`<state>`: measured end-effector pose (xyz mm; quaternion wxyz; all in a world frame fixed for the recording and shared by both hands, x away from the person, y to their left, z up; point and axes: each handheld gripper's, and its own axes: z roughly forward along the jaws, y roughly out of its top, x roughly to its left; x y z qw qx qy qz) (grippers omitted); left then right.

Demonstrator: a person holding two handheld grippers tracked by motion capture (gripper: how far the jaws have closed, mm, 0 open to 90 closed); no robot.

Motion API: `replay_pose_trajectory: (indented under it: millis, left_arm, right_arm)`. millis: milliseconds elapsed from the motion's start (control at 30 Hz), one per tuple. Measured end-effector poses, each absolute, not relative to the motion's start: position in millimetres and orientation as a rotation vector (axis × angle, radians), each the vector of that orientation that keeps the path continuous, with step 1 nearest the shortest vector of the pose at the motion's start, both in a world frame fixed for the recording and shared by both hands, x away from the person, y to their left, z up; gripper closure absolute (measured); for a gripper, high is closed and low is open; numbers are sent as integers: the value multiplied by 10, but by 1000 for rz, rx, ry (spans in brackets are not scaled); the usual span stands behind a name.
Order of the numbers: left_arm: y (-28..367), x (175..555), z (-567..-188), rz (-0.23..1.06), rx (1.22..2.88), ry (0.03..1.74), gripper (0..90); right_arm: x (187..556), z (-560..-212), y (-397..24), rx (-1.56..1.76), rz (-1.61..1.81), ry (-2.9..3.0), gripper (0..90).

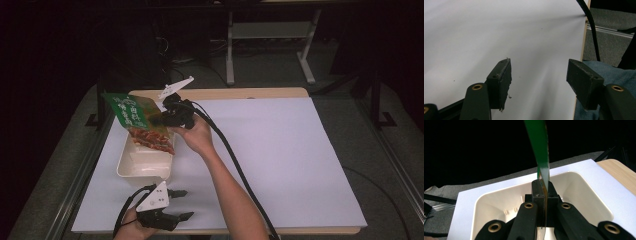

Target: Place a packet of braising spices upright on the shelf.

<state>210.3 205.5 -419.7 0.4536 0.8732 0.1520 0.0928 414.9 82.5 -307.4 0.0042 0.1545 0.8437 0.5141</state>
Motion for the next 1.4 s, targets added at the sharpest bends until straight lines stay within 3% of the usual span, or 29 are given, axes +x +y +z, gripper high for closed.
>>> replay_pose_trajectory:
  millis: [733,1400]
  left_arm:
    - [2091,2137,-4207,216,2139,401,361]
    - [2112,2155,-4189,222,2116,420,351]
  right_arm:
    - [4277,-3302,913,570,1637,2644,896]
    - [4332,-3520,745,630,1675,2633,893]
